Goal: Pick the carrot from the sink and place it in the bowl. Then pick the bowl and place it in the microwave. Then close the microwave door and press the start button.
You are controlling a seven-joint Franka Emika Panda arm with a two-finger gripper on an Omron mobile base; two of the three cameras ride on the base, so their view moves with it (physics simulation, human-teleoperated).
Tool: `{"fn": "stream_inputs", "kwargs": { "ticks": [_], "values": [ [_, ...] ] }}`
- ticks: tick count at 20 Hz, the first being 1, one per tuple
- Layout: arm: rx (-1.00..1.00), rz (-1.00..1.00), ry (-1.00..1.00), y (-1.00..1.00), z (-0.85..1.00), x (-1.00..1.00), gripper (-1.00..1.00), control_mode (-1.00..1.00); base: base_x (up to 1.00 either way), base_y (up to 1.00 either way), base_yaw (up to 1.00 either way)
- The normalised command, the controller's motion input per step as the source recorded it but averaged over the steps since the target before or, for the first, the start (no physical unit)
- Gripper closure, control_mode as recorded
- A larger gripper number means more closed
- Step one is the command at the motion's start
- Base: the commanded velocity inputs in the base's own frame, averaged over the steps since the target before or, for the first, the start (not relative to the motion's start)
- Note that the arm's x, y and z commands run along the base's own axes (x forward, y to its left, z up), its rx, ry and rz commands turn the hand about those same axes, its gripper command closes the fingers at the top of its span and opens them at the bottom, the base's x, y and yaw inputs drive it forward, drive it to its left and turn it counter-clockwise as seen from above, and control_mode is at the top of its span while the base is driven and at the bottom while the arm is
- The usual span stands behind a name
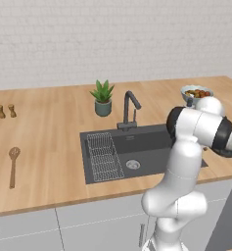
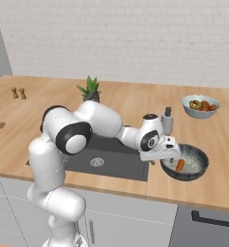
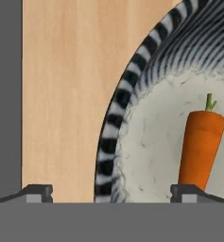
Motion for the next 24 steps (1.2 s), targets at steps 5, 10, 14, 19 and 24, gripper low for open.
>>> {"fn": "stream_inputs", "kwargs": {
  "ticks": [5,10,14,19,24],
  "values": [
    [0.0,0.03,0.07,-0.47,-0.38,0.0,1.0,-1.0,0.0,0.0,0.0],
    [0.0,0.01,0.03,-0.01,-0.04,-0.05,1.0,-1.0,0.0,0.0,0.0],
    [0.0,0.05,-0.03,0.04,0.45,-0.36,1.0,-1.0,0.0,0.0,0.0],
    [0.0,0.26,-0.05,0.31,0.98,-0.44,1.0,-1.0,0.0,0.0,0.0],
    [0.0,0.34,0.0,0.71,1.0,-0.52,1.0,-1.0,0.0,0.0,0.0]
  ]
}}
